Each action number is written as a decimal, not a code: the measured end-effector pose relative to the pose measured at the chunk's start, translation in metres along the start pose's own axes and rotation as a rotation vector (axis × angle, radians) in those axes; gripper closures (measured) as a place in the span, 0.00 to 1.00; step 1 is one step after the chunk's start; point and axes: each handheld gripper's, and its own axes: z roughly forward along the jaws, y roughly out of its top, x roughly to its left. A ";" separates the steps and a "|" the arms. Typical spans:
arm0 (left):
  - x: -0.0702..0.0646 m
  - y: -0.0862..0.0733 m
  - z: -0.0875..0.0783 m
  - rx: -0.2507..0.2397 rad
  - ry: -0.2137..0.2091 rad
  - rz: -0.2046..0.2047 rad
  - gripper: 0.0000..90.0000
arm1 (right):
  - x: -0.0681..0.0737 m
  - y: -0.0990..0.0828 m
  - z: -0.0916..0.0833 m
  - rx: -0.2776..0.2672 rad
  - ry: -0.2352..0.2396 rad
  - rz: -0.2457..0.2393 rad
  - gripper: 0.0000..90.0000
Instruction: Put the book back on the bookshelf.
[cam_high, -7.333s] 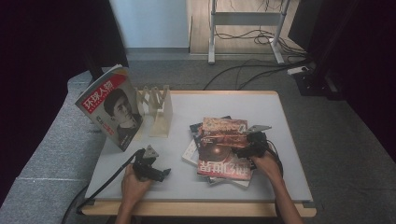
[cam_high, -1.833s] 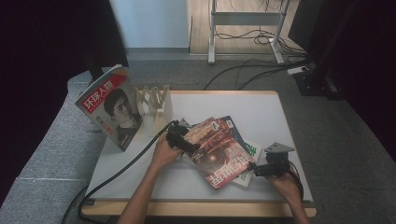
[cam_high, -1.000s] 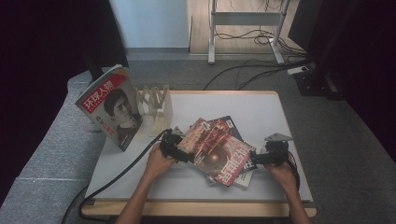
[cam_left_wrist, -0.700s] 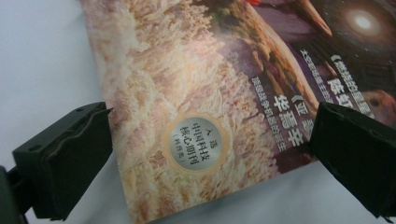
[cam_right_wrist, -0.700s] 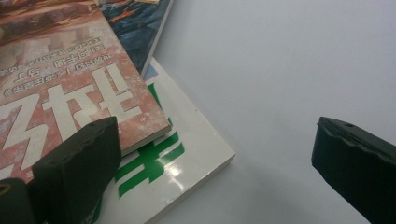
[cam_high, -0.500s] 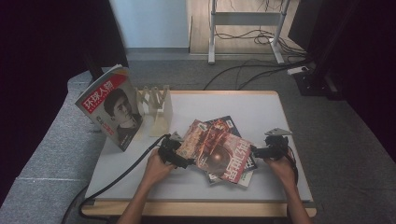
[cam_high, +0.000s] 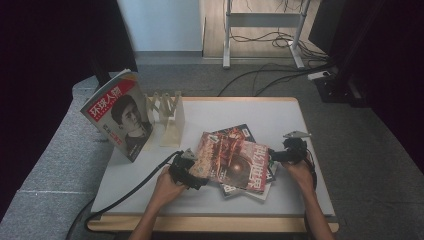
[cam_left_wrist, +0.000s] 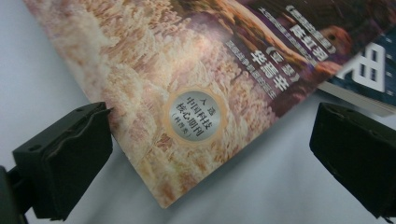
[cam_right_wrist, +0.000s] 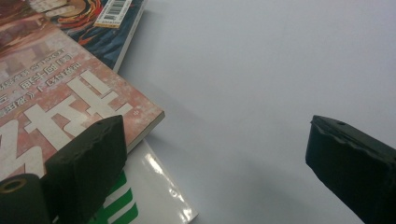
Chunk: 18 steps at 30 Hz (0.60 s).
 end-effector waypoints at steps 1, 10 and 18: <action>-0.002 0.000 0.000 0.002 -0.002 0.002 0.00 | -0.001 0.001 0.001 0.001 0.002 0.002 0.06; -0.024 -0.007 -0.001 0.016 -0.051 0.033 0.00 | -0.005 0.007 0.009 -0.008 -0.014 0.018 0.11; -0.018 -0.002 -0.012 -0.006 -0.060 0.050 0.00 | -0.008 0.009 0.005 -0.021 0.037 0.025 0.10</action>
